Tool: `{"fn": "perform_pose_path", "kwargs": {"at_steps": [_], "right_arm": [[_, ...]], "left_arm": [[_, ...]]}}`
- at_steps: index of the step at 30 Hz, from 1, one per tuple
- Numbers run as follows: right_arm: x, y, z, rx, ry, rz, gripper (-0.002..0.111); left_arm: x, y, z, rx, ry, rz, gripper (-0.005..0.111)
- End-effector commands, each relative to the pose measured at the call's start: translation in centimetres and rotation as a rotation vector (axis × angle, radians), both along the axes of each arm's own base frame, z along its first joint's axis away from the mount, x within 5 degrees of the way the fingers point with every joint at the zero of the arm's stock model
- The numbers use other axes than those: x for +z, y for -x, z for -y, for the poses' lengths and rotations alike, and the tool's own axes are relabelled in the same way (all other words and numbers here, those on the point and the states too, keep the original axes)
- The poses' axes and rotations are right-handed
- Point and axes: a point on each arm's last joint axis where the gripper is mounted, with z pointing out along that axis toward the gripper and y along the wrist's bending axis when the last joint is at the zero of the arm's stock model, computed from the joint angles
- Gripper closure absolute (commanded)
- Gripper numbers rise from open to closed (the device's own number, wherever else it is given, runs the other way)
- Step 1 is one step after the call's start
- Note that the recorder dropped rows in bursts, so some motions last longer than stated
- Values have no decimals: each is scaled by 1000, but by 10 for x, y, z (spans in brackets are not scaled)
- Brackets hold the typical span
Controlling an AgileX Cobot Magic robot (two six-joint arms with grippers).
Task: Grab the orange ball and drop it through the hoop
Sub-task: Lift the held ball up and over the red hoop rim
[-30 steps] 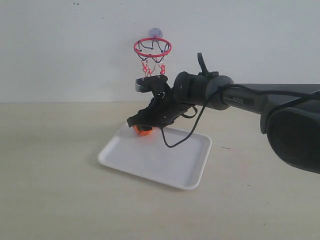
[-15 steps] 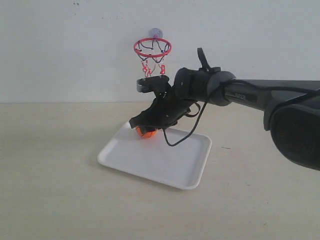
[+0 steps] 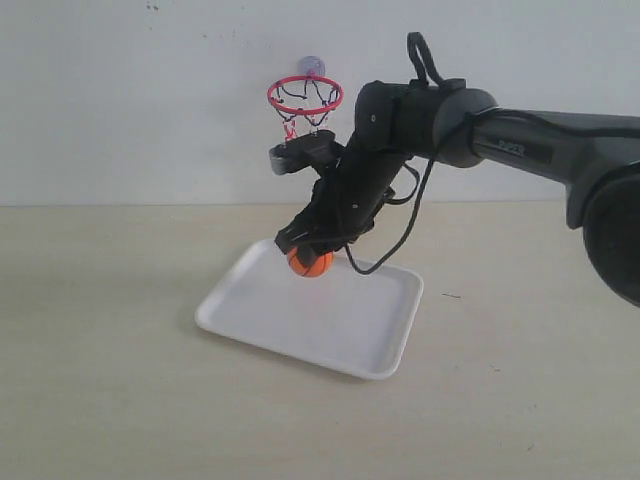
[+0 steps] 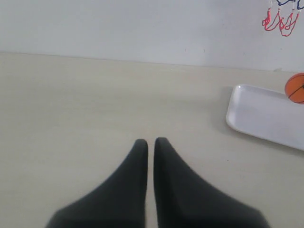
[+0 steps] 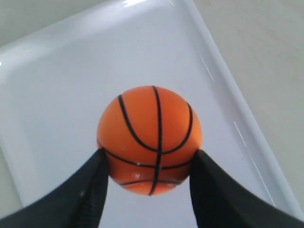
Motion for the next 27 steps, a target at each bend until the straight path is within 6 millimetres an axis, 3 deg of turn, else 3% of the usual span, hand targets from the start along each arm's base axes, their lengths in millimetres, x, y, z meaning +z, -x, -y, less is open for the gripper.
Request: {"fn": "perform_pose_path", "kwargs": {"at_steps": [1, 9, 18, 21, 23, 26, 27], "right_arm": [[14, 2, 6, 25, 44, 25, 109], [15, 10, 11, 83, 106, -46, 109], [50, 24, 34, 86, 122, -67, 109], [57, 26, 53, 61, 108, -48, 109], [66, 26, 76, 13, 62, 19, 109], [76, 12, 123, -217, -129, 210, 109], [74, 8, 129, -251, -168, 237, 109]], "left_arm": [[0, 0, 0, 4, 14, 12, 103], [0, 0, 0, 4, 14, 12, 103], [0, 0, 0, 4, 14, 12, 103], [0, 0, 0, 4, 14, 12, 103], [0, 0, 0, 4, 14, 12, 103], [0, 0, 0, 4, 14, 12, 103], [0, 0, 0, 4, 14, 12, 103]]}}
